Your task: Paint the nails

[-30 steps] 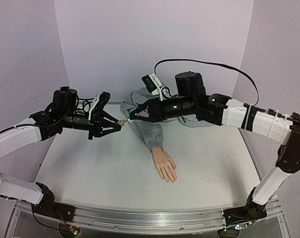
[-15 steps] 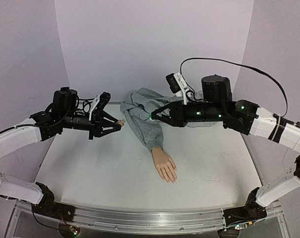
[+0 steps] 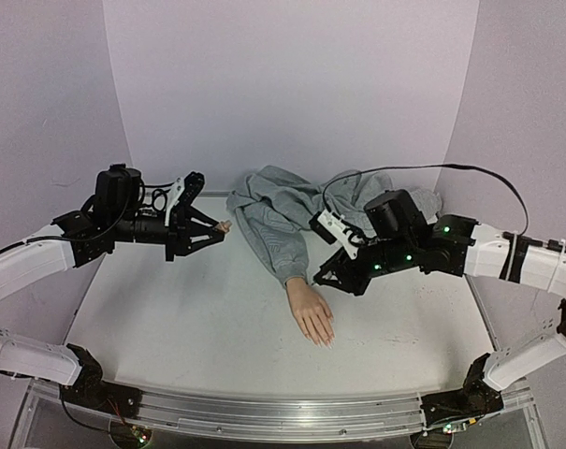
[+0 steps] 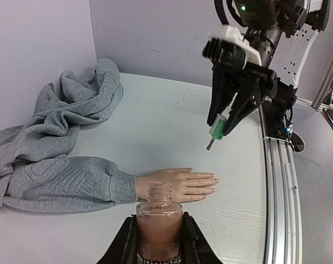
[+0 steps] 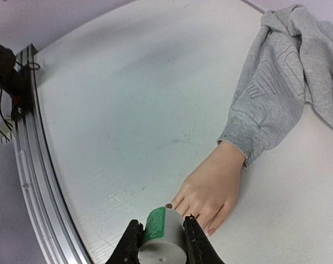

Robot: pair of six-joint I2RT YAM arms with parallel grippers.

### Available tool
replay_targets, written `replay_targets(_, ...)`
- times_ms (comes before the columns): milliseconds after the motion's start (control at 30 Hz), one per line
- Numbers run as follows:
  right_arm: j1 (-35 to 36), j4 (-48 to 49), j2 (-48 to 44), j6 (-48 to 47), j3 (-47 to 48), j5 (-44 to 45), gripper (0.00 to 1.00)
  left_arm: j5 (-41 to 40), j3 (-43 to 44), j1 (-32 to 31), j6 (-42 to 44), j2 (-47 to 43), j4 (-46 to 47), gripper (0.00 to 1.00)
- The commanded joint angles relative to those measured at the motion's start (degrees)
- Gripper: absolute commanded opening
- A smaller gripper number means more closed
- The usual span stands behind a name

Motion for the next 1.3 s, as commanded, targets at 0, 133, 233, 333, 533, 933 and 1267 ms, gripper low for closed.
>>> replay_targets(0, 0.61, -5.57, 1.79, -9.22, -3.82, -1.47, 0.00, -1.06, 0.35, 0.96, 1.04, -0.86, 2.57, 0.00)
replay_targets(133, 2.11, -4.51, 2.51, -10.70, -5.82, -7.32, 0.00, -1.71, 0.16, 1.17, 0.95, -0.53, 2.58, 0.00)
replay_targets(233, 3.13, -4.87, 3.45, -10.65, -6.60, -7.47, 0.00, -1.67, 0.19, 1.32, 0.95, -0.35, 2.58, 0.00)
replay_targets(333, 3.49, -5.22, 4.34, -11.58, -7.11, -8.58, 0.00, -1.72, 0.41, 1.75, 0.90, 0.26, 2.54, 0.00)
replay_targets(533, 4.47, -6.21, 8.52, -11.98, -5.94, -6.00, 0.00, -1.49, 0.58, 2.07, 0.72, 0.97, 2.59, 0.00)
replay_targets(933, 5.05, -5.82, 12.37, -12.98, -4.77, 1.33, 0.00, -1.45, 0.65, 2.23, 0.51, 1.65, 2.61, 0.00)
replay_targets(1267, 5.05, -2.13, 12.74, -13.72, -5.81, 2.27, 0.00, -1.32, 0.72, 2.42, 0.47, 1.70, 2.58, 0.00)
